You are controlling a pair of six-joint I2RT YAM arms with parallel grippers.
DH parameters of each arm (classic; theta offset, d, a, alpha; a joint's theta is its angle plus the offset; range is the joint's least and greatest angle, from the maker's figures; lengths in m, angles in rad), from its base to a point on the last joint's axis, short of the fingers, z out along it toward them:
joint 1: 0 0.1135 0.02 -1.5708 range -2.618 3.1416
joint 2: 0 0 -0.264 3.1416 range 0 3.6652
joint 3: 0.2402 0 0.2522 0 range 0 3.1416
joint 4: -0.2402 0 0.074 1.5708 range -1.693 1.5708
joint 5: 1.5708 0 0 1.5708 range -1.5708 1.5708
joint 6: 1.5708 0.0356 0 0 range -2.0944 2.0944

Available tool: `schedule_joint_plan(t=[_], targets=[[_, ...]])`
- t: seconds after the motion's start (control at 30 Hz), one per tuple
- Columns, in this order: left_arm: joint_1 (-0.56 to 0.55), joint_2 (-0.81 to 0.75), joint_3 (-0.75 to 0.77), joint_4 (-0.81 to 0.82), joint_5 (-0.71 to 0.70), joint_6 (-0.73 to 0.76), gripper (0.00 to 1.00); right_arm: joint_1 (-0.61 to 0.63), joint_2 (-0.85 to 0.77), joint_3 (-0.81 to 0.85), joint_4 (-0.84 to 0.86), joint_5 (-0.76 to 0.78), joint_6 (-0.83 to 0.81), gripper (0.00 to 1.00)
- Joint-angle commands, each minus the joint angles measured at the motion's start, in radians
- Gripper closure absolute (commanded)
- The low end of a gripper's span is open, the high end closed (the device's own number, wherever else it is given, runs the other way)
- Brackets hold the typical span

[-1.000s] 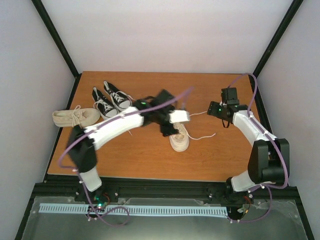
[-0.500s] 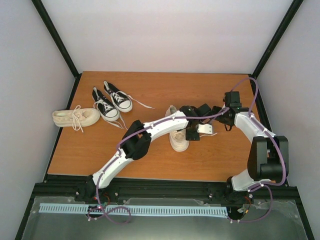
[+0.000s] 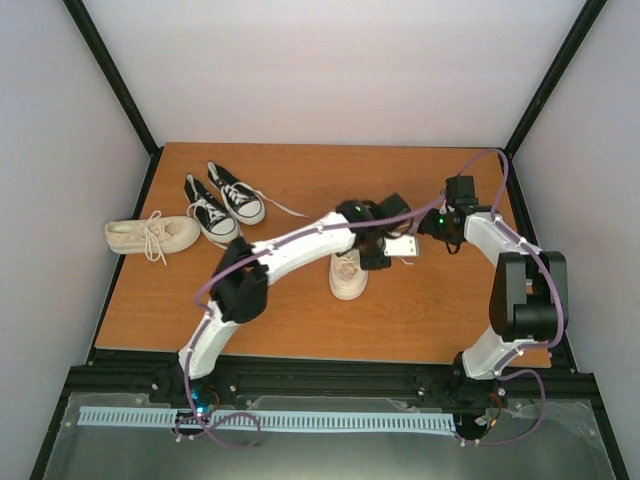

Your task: Tie the shoes

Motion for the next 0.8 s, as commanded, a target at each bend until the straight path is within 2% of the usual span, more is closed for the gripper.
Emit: schedule_joint_plan(t=[0.0,0.13,0.3,0.4,0.53,0.77], targets=[[0.079,-0.212,0.048,-0.023,0.148,-0.112,0.99,0.009,0.070,0.050,0.028,-0.073,0.003,0.35],[0.180,-0.310,0.000,-0.023,0.199,-0.195,0.99,0.064,0.120,0.086,0.044,-0.046,0.021,0.36],[0.348,-0.383,-0.180,0.089,0.173,-0.300,0.99,0.156,0.209,0.192,0.010,0.016,0.015,0.36],[0.420,-0.376,-0.273,0.128,0.202,-0.348,0.99,0.199,0.277,0.272,-0.028,0.055,0.003,0.36],[0.464,-0.362,-0.385,0.182,0.241,-0.386,0.99,0.244,0.360,0.366,-0.095,0.109,0.002,0.33],[0.523,-0.390,-0.511,0.286,0.298,-0.461,0.99,0.248,0.346,0.319,-0.123,0.255,0.046,0.27]])
